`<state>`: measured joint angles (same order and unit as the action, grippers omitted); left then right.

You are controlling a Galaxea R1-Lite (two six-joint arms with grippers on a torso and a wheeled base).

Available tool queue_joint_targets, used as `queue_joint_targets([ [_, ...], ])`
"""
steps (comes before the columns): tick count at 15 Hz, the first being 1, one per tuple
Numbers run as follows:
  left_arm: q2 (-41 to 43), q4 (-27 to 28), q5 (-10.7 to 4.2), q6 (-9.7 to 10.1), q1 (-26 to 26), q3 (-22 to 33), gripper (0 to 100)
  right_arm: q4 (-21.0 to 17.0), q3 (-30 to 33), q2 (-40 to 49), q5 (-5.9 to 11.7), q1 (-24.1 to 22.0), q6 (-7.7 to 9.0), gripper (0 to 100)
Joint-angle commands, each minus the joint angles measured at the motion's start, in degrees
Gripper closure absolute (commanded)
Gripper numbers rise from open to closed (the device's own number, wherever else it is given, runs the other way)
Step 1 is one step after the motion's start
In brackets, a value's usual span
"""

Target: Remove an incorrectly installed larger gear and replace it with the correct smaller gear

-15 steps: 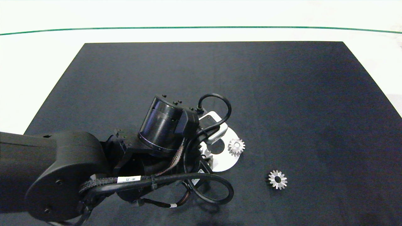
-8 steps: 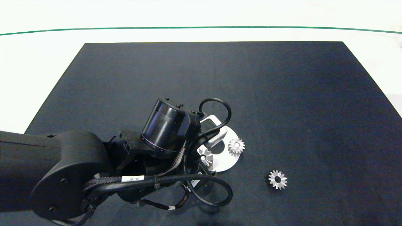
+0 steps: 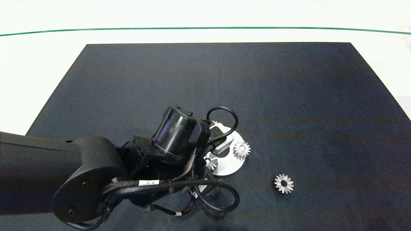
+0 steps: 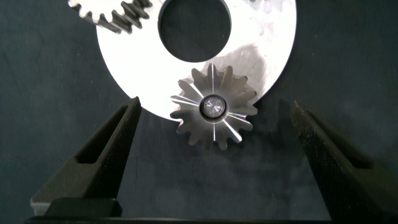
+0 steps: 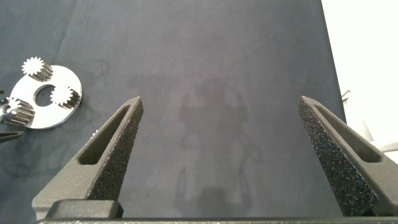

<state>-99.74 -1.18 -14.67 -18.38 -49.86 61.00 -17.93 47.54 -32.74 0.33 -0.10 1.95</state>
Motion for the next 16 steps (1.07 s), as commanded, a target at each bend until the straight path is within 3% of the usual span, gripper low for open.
queue_joint_targets([
  [1,-0.9,-0.1,-0.10,-0.07,0.0,0.0,0,-0.1,0.1,0.0,0.02,0.0,-0.02,0],
  [3,-1.4,-0.4,-0.10,-0.07,0.0,0.1,1,-0.1,0.1,0.0,0.02,0.0,-0.02,0],
  [16,-2.1,-0.3,-0.10,0.28,0.0,1.1,28,0.0,0.2,0.0,0.02,-0.1,-0.02,0],
])
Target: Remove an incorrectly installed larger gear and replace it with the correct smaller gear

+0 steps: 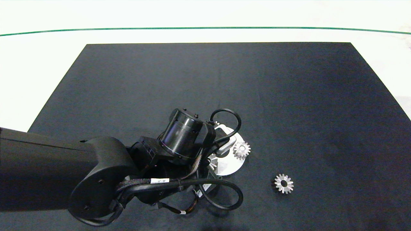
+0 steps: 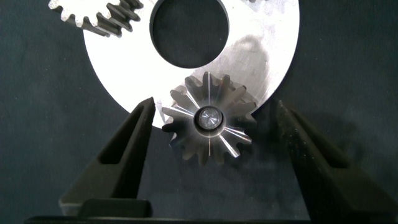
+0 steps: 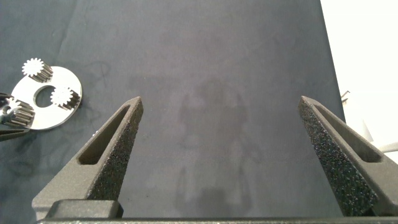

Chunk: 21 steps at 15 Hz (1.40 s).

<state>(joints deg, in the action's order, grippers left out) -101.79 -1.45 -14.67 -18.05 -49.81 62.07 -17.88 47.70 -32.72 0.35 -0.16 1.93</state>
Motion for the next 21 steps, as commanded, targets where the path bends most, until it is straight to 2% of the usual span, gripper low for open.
queue_joint_targets([
  [1,-0.1,0.0,-0.10,-0.05,0.0,0.1,29,0.0,0.0,0.0,0.00,0.0,0.01,0],
  [21,-0.7,-0.2,-0.10,-0.05,0.0,0.3,70,-0.1,0.0,0.1,0.09,0.0,0.01,0],
])
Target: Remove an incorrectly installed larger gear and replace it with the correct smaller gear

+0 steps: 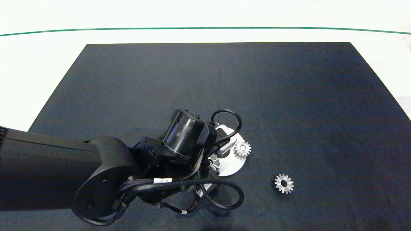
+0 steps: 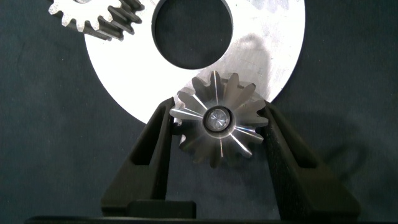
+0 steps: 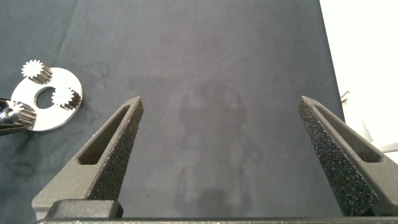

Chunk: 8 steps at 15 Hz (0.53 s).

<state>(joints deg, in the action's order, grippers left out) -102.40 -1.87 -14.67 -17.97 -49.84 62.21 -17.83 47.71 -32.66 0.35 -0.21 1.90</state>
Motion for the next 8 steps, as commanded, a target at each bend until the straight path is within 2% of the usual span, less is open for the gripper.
queue_joint_targets([
  [1,-0.1,0.5,-0.10,-0.14,0.0,0.5,71,-0.2,0.0,0.1,0.00,0.0,0.03,0],
  [3,-0.1,0.5,-0.10,-0.14,-0.1,0.8,75,-0.2,0.0,0.1,0.00,0.0,0.03,0],
  [8,0.4,0.8,-0.10,-0.14,-0.1,1.4,75,-0.2,0.3,0.1,0.09,0.0,0.03,0],
])
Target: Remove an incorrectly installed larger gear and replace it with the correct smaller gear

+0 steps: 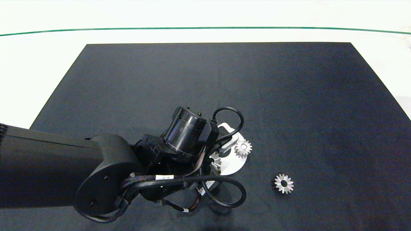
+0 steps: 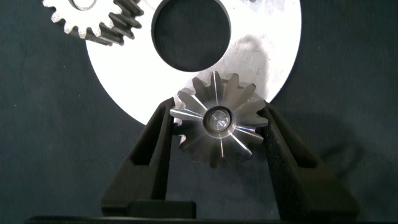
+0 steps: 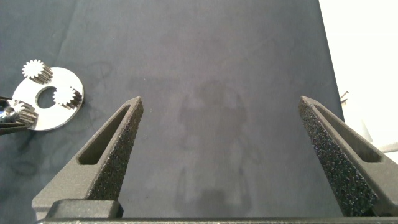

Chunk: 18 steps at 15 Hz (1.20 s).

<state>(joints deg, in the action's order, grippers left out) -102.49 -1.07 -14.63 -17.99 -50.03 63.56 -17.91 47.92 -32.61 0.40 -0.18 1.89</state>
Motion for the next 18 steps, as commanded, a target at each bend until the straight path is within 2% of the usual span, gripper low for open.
queue_joint_targets([
  [1,0.5,0.3,-0.14,-0.11,0.1,0.1,75,-0.1,0.1,0.0,-0.05,0.0,0.04,0],
  [5,1.1,0.5,-0.14,-0.11,0.1,0.2,75,-0.1,0.2,-0.1,0.04,0.0,0.04,0],
  [7,2.2,2.7,-0.14,-0.02,0.1,0.4,75,-0.1,0.2,-0.1,-0.05,0.0,0.04,0],
  [18,7.5,7.5,-0.14,-0.02,1.3,2.3,75,-0.1,0.5,-0.1,0.04,-0.1,0.04,0],
])
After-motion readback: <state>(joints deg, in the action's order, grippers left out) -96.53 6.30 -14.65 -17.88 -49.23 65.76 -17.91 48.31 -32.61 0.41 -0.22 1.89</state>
